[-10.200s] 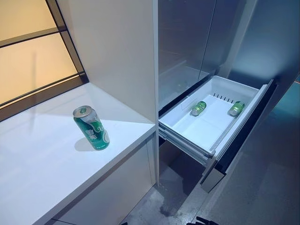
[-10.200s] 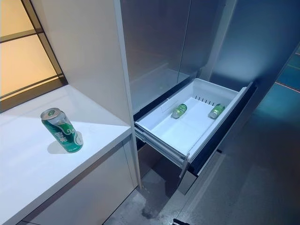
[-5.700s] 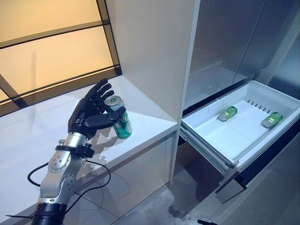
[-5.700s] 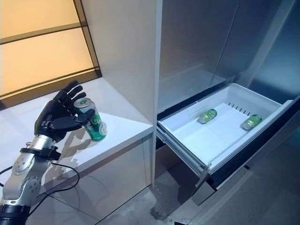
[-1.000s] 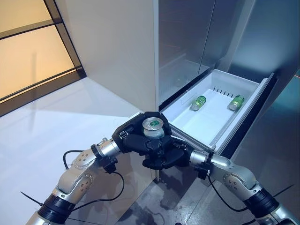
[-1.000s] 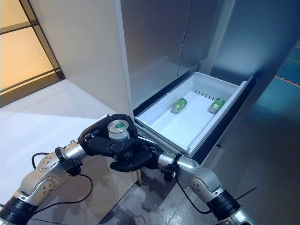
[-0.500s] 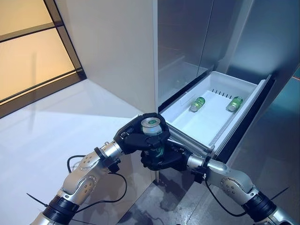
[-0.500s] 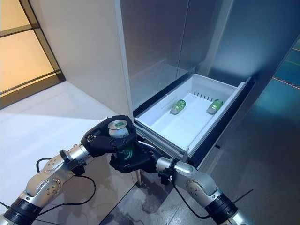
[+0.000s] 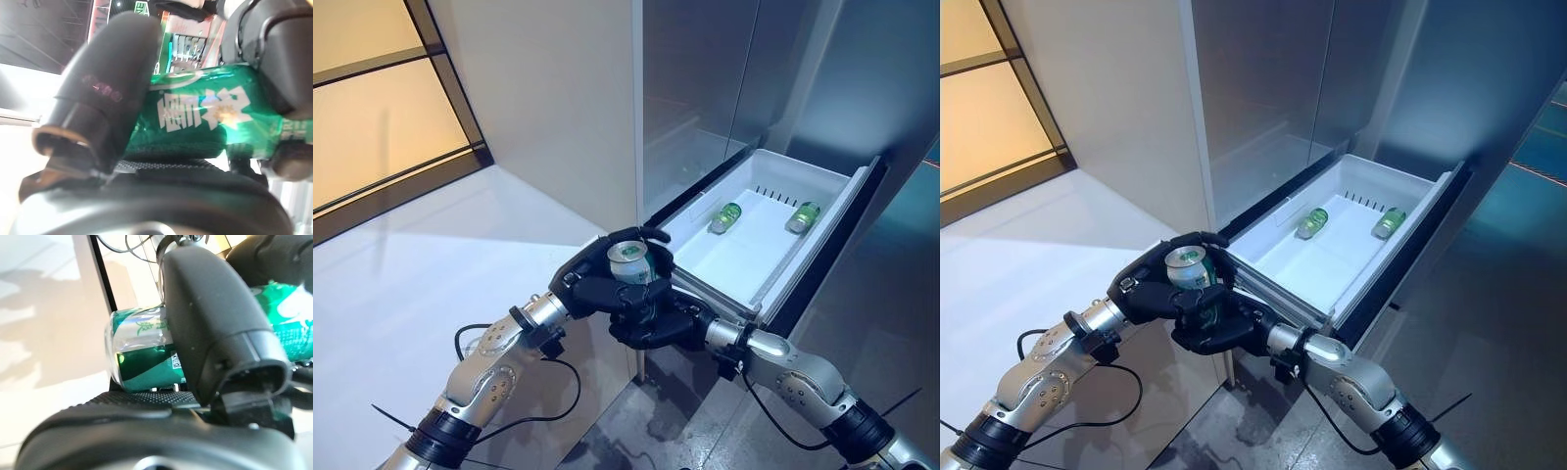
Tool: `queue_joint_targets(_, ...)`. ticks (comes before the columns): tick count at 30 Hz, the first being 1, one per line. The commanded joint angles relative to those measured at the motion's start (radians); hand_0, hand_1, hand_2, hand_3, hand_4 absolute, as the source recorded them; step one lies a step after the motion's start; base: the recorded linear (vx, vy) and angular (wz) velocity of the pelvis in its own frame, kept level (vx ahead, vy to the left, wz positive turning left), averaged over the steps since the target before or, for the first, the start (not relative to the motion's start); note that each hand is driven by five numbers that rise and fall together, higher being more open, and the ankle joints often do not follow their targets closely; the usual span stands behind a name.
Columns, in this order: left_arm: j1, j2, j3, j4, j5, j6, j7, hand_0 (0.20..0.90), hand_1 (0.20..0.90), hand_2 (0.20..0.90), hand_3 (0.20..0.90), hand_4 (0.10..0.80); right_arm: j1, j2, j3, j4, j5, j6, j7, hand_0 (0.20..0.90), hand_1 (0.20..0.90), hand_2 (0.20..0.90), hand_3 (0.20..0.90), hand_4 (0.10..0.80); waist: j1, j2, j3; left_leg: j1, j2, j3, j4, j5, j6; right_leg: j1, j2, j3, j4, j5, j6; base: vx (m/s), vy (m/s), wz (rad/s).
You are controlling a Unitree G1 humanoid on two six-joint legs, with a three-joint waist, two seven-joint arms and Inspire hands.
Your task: Put drinks into fridge and close the fridge
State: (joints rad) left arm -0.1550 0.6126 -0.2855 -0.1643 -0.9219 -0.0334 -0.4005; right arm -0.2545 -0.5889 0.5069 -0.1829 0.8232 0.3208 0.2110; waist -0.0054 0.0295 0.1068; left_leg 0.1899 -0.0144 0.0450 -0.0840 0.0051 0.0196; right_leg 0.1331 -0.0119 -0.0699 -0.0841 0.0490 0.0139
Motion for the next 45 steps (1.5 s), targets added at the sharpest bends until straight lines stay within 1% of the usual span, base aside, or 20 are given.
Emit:
queue_joint_targets(1,-0.205,-0.047,0.021,-0.1,-0.007,-0.215,-0.016,0.9,0.9,0.9,0.9,0.8,-0.25,0.046,-0.191,-0.053,-0.026,-0.17,-0.14,0.3,0.3,0.3,0.2,0.1,-0.005,-0.035,-0.054,-0.024,-0.046,-0.014,0.032,-0.061,0.015,-0.006,0.008,-0.005,0.085,-0.101,0.045,0.0,0.0,0.0)
queue_joint_targets(5,-0.228,-0.061,0.036,-0.087,0.02,-0.233,0.035,0.9,0.9,0.9,0.9,0.8,-0.341,0.008,-0.254,0.003,-0.111,-0.192,-0.243,0.3,0.3,0.3,0.2,0.1,-0.003,-0.043,-0.052,-0.024,-0.046,-0.02,0.031,-0.065,0.014,-0.006,0.011,-0.009,0.086,-0.103,0.042,0.0,0.0,0.0)
queue_joint_targets(8,-0.249,-0.066,0.037,-0.063,0.039,-0.222,0.068,0.9,0.9,0.9,0.9,0.8,-0.404,-0.028,-0.295,0.084,-0.167,-0.209,-0.311,0.3,0.3,0.3,0.2,0.1,-0.001,-0.046,-0.052,-0.022,-0.047,-0.024,0.03,-0.066,0.013,-0.003,0.012,-0.013,0.086,-0.104,0.04,0.0,0.0,0.0)
queue_joint_targets(10,-0.258,-0.074,0.033,-0.043,0.044,-0.197,0.068,0.9,0.9,0.9,0.9,0.8,-0.438,-0.045,-0.323,0.142,-0.21,-0.22,-0.345,0.3,0.3,0.3,0.2,0.1,0.002,-0.048,-0.053,-0.022,-0.047,-0.026,0.031,-0.068,0.012,-0.001,0.013,-0.015,0.087,-0.106,0.039,0.0,0.0,0.0)
queue_joint_targets(13,-0.268,-0.084,0.019,-0.019,0.03,-0.143,0.065,0.9,0.9,0.9,0.9,0.8,-0.498,-0.099,-0.352,0.231,-0.225,-0.239,-0.398,0.3,0.3,0.3,0.2,0.1,0.006,-0.05,-0.053,-0.023,-0.049,-0.032,0.034,-0.07,0.011,0.0,0.015,-0.019,0.089,-0.108,0.037,0.0,0.0,0.0)
queue_joint_targets(18,-0.271,-0.109,-0.02,0.03,0.021,-0.081,0.063,0.9,0.9,0.9,0.9,0.8,-0.593,-0.188,-0.357,0.409,-0.24,-0.302,-0.462,0.3,0.3,0.3,0.2,0.1,0.019,-0.053,-0.05,-0.024,-0.052,-0.045,0.038,-0.071,0.01,0.004,0.017,-0.022,0.089,-0.108,0.034,0.037,-0.007,0.07)
queue_joint_targets(21,-0.258,-0.129,-0.052,0.047,-0.013,-0.008,0.043,0.9,0.9,0.9,0.9,0.8,-0.652,-0.233,-0.341,0.53,-0.266,-0.34,-0.49,0.3,0.3,0.3,0.2,0.1,0.032,-0.054,-0.048,-0.027,-0.054,-0.055,0.042,-0.07,0.008,0.008,0.016,-0.029,0.085,-0.107,0.033,0.052,-0.012,0.07)
queue_joint_targets(25,-0.219,-0.161,-0.101,0.057,-0.072,0.086,0.002,0.9,0.9,0.9,0.9,0.8,-0.703,-0.261,-0.302,0.649,-0.276,-0.377,-0.508,0.3,0.3,0.3,0.2,0.1,0.048,-0.053,-0.043,-0.033,-0.057,-0.066,0.05,-0.069,0.006,0.01,0.013,-0.037,0.087,-0.106,0.033,0.06,-0.012,0.07)
queue_joint_targets(28,-0.161,-0.211,-0.154,0.056,-0.146,0.209,-0.051,0.9,0.9,0.9,0.9,0.8,-0.739,-0.269,-0.266,0.738,-0.301,-0.389,-0.511,0.3,0.3,0.3,0.2,0.1,0.06,-0.052,-0.035,-0.037,-0.059,-0.075,0.059,-0.068,0.006,0.011,0.01,-0.045,0.091,-0.108,0.032,0.102,-0.004,0.06)
queue_joint_targets(29,-0.144,-0.224,-0.174,0.058,-0.165,0.238,-0.07,0.9,0.9,0.9,0.9,0.8,-0.746,-0.269,-0.256,0.761,-0.315,-0.393,-0.511,0.3,0.3,0.3,0.2,0.1,0.063,-0.05,-0.032,-0.031,-0.059,-0.079,0.058,-0.076,0.007,0.018,0.01,-0.047,0.092,-0.118,0.032,0.082,-0.003,0.06)
queue_joint_targets(30,-0.134,-0.23,-0.184,0.059,-0.176,0.255,-0.076,0.9,0.9,0.9,0.9,0.8,-0.751,-0.269,-0.252,0.775,-0.325,-0.394,-0.51,0.3,0.3,0.3,0.2,0.1,0.065,-0.05,-0.028,-0.038,-0.06,-0.078,0.063,-0.069,0.007,0.012,0.008,-0.049,0.095,-0.11,0.031,0.123,-0.005,0.12)
queue_joint_targets(31,-0.116,-0.24,-0.208,0.058,-0.191,0.284,-0.086,0.9,0.9,0.9,0.9,0.8,-0.76,-0.269,-0.243,0.797,-0.339,-0.389,-0.51,0.3,0.3,0.3,0.2,0.1,0.067,-0.048,-0.024,-0.032,-0.059,-0.081,0.064,-0.078,0.007,0.019,0.007,-0.052,0.097,-0.12,0.031,0.087,-0.01,0.17)
queue_joint_targets(32,-0.09,-0.247,-0.248,0.059,-0.214,0.305,-0.09,0.9,0.9,0.9,0.9,0.8,-0.774,-0.269,-0.229,0.825,-0.341,-0.389,-0.511,0.3,0.3,0.3,0.2,0.1,0.071,-0.047,-0.017,-0.037,-0.06,-0.083,0.068,-0.076,0.006,0.016,0.006,-0.055,0.102,-0.121,0.031,0.124,-0.015,0.19)
queue_joint_targets(34,-0.054,-0.26,-0.291,0.069,-0.236,0.344,-0.103,0.9,0.9,0.9,0.9,0.8,-0.788,-0.27,-0.217,0.869,-0.347,-0.397,-0.505,0.3,0.3,0.3,0.2,0.1,0.075,-0.045,-0.008,-0.045,-0.06,-0.085,0.073,-0.076,0.007,0.008,0.004,-0.058,0.109,-0.122,0.031,0.06,-0.027,0.13)
queue_joint_targets(35,-0.023,-0.265,-0.329,0.086,-0.231,0.374,-0.109,0.9,0.9,0.9,0.9,0.8,-0.797,-0.273,-0.211,0.898,-0.35,-0.394,-0.497,0.3,0.3,0.3,0.2,0.1,0.079,-0.044,0.005,-0.056,-0.06,-0.086,0.078,-0.074,0.007,-0.001,0.002,-0.062,0.117,-0.123,0.031,0.039,-0.042,0.11)
queue_joint_targets(36,-0.014,-0.264,-0.342,0.093,-0.229,0.389,-0.112,0.9,0.9,0.9,0.9,0.8,-0.799,-0.274,-0.211,0.907,-0.357,-0.392,-0.492,0.3,0.3,0.3,0.2,0.1,0.08,-0.043,0.01,-0.062,-0.06,-0.087,0.081,-0.074,0.007,-0.006,0.001,-0.061,0.121,-0.124,0.03,0.018,-0.051,0.14)
queue_joint_targets(38,0.007,-0.261,-0.386,0.124,-0.194,0.395,-0.127,0.9,0.9,0.9,0.9,0.8,-0.812,-0.279,-0.202,0.929,-0.356,-0.384,-0.49,0.3,0.3,0.3,0.2,0.1,0.084,-0.042,0.027,-0.086,-0.059,-0.087,0.092,-0.07,0.008,-0.028,0.0,-0.062,0.135,-0.124,0.029,-0.043,-0.063,0.2)
queue_joint_targets(41,0.017,-0.239,-0.44,0.183,-0.071,0.378,-0.122,0.9,0.9,0.9,0.9,0.8,-0.834,-0.28,-0.192,0.97,-0.36,-0.38,-0.483,0.3,0.3,0.3,0.2,0.1,0.088,-0.037,0.07,-0.133,-0.056,-0.085,0.107,-0.063,0.009,-0.077,0.002,-0.062,0.159,-0.123,0.026,-0.116,-0.074,0.2)
queue_joint_targets(44,0.021,-0.22,-0.475,0.295,0.086,0.293,-0.126,0.9,0.9,0.9,0.9,0.8,-0.847,-0.288,-0.189,1.0,-0.37,-0.348,-0.447,0.3,0.3,0.3,0.2,0.1,0.088,-0.033,0.11,-0.169,-0.052,-0.08,0.123,-0.06,0.01,-0.113,0.005,-0.061,0.178,-0.122,0.022,-0.116,-0.064,0.18)
queue_joint_targets(45,0.026,-0.214,-0.49,0.36,0.174,0.246,-0.112,0.9,0.9,0.9,0.9,0.8,-0.848,-0.29,-0.183,1.014,-0.384,-0.323,-0.427,0.3,0.3,0.3,0.2,0.1,0.087,-0.031,0.128,-0.182,-0.05,-0.076,0.127,-0.057,0.011,-0.127,0.008,-0.06,0.183,-0.121,0.019,-0.089,-0.06,0.11)
